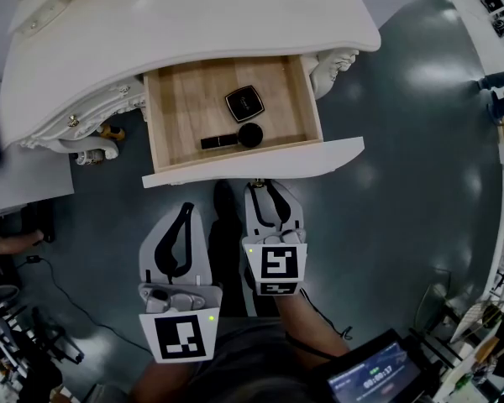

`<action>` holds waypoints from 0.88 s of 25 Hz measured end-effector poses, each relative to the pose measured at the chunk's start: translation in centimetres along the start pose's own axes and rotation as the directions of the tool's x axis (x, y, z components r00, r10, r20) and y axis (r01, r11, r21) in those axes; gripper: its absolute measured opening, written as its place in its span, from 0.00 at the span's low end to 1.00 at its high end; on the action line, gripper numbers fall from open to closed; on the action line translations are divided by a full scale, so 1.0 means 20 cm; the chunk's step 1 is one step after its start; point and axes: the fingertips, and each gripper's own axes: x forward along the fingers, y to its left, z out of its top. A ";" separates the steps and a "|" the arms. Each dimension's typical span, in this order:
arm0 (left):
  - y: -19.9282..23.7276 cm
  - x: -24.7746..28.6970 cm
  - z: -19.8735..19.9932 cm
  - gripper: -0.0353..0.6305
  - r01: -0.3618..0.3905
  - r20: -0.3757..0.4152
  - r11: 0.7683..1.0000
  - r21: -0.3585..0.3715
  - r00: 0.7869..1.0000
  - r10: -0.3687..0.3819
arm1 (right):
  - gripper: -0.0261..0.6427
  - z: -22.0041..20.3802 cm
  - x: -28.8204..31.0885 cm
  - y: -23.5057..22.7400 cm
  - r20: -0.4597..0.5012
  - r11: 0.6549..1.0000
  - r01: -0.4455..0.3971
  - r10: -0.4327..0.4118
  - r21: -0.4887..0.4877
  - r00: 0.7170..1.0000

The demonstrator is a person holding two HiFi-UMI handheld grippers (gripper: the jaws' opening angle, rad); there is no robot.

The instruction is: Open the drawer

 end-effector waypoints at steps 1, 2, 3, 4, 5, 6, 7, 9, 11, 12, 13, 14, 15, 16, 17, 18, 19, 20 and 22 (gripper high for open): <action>0.00 0.00 0.00 0.08 -0.001 0.003 1.000 0.002 1.000 0.001 | 0.21 0.00 0.00 0.00 -0.002 1.000 0.000 0.000 -0.004 1.000; 0.00 0.01 0.01 0.08 -0.003 0.007 1.000 0.003 1.000 0.003 | 0.21 0.01 0.01 0.00 -0.003 1.000 0.001 -0.001 -0.009 1.000; 0.01 0.01 0.02 0.08 -0.005 0.013 1.000 0.003 1.000 0.005 | 0.22 0.02 0.00 -0.01 -0.002 1.000 0.003 -0.003 -0.014 1.000; 0.01 0.01 0.03 0.08 -0.008 0.021 1.000 0.003 1.000 0.007 | 0.22 0.03 0.00 -0.01 -0.001 1.000 0.003 -0.003 -0.020 1.000; 0.00 0.00 0.04 0.08 -0.010 0.031 1.000 0.003 0.999 0.010 | 0.23 0.05 -0.02 -0.01 0.001 1.000 0.001 -0.001 -0.024 1.000; -0.01 -0.01 0.07 0.08 -0.012 0.045 1.000 0.004 0.999 0.012 | 0.24 0.06 -0.04 -0.01 0.005 1.000 -0.002 0.003 -0.030 1.000; -0.02 -0.02 0.11 0.08 -0.013 0.061 1.000 0.006 0.998 0.013 | 0.24 0.09 -0.07 0.00 0.013 0.999 -0.007 0.008 -0.039 1.000; -0.04 -0.04 0.20 0.08 -0.011 0.092 1.000 0.006 0.996 0.011 | 0.24 0.19 -0.13 0.01 0.037 0.998 -0.023 0.025 -0.057 0.999; -0.05 -0.07 0.30 0.08 -0.008 0.122 1.000 0.005 0.992 0.007 | 0.24 0.32 -0.22 0.03 0.078 0.997 -0.049 0.053 -0.058 0.996; -0.06 -0.09 0.35 0.08 -0.006 0.137 1.000 0.009 0.991 0.004 | 0.24 0.39 -0.27 0.05 0.106 0.996 -0.064 0.070 -0.058 0.992; -0.07 -0.11 0.40 0.08 -0.003 0.151 1.000 0.018 0.989 0.000 | 0.24 0.48 -0.33 0.06 0.138 0.995 -0.077 0.086 -0.065 0.987; -0.09 -0.13 0.45 0.08 0.001 0.164 1.000 0.028 0.986 -0.005 | 0.24 0.56 -0.38 0.07 0.172 0.993 -0.087 0.100 -0.083 0.980; -0.11 -0.14 0.50 0.08 0.005 0.178 0.999 0.035 0.984 -0.011 | 0.22 0.65 -0.44 0.08 0.205 0.990 -0.092 0.113 -0.107 0.972; -0.12 -0.16 0.55 0.08 0.009 0.190 0.999 0.037 0.982 -0.016 | 0.18 0.73 -0.50 0.09 0.236 0.987 -0.092 0.120 -0.129 0.964; -0.13 -0.18 0.59 0.08 0.012 0.199 0.999 0.034 0.980 -0.018 | 0.15 0.80 -0.55 0.09 0.263 0.986 -0.088 0.124 -0.144 0.957; -0.14 -0.19 0.63 0.08 0.014 0.207 1.000 0.028 0.978 -0.019 | 0.13 0.87 -0.60 0.08 0.286 0.985 -0.082 0.124 -0.152 0.950; -0.15 -0.21 0.68 0.08 0.014 0.216 1.000 0.024 0.976 -0.019 | 0.11 0.94 -0.65 0.08 0.308 0.984 -0.078 0.124 -0.158 0.943; -0.15 -0.23 0.72 0.08 0.014 0.226 1.000 0.024 0.974 -0.019 | 0.10 1.00 -0.69 0.09 0.329 0.983 -0.076 0.128 -0.166 0.936; -0.17 -0.26 0.78 0.08 0.011 0.243 1.000 0.019 0.970 -0.016 | 0.09 1.10 -0.77 0.10 0.362 0.978 -0.075 0.142 -0.193 0.921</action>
